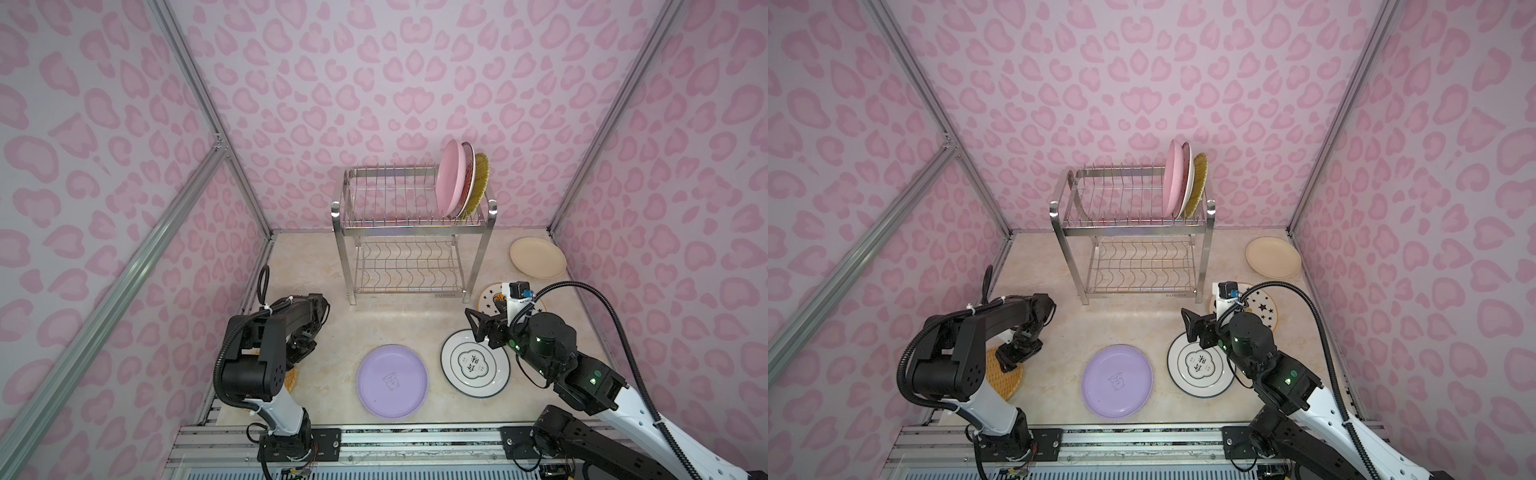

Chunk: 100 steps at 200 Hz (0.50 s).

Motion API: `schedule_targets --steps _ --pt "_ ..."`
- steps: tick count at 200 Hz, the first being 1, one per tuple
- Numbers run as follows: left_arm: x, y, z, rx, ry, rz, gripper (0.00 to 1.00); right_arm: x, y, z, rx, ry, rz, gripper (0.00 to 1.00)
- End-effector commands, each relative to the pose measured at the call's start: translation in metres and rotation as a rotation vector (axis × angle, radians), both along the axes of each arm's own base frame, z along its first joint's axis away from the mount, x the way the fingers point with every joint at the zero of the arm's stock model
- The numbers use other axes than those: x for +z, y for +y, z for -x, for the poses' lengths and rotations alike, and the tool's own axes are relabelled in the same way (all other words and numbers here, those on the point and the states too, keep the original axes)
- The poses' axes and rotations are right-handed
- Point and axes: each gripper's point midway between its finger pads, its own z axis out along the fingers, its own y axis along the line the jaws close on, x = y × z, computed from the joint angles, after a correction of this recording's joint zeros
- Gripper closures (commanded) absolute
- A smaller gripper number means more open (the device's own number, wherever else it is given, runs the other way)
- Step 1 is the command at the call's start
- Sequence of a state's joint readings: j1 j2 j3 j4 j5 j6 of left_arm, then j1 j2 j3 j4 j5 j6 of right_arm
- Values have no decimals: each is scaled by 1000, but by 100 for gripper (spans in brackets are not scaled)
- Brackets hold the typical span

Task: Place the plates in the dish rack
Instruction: 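Reach the left gripper down to the woven bamboo plate's rim and grasp it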

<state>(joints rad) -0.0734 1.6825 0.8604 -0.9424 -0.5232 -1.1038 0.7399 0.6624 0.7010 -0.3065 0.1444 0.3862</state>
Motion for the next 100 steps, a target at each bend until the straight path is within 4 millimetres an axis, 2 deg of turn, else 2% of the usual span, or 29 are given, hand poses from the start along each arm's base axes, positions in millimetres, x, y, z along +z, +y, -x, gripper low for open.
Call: schedule_targets --steps 1,17,37,72,100 --pt "-19 -23 -24 -36 -74 159 35 1 2 -1 4 -8 -16 8" --pt "-17 -27 -33 -66 -95 190 33 0 2 -2 2 -5 -14 8" --pt "-19 -46 -50 -105 -173 305 42 -1 0 -3 -3 -3 -13 8" --pt "-20 -70 -74 -138 -264 408 41 1 -2 -3 -10 -5 -18 8" --pt "-14 -90 -87 -195 -295 423 40 3 -3 -4 -13 -7 -18 8"
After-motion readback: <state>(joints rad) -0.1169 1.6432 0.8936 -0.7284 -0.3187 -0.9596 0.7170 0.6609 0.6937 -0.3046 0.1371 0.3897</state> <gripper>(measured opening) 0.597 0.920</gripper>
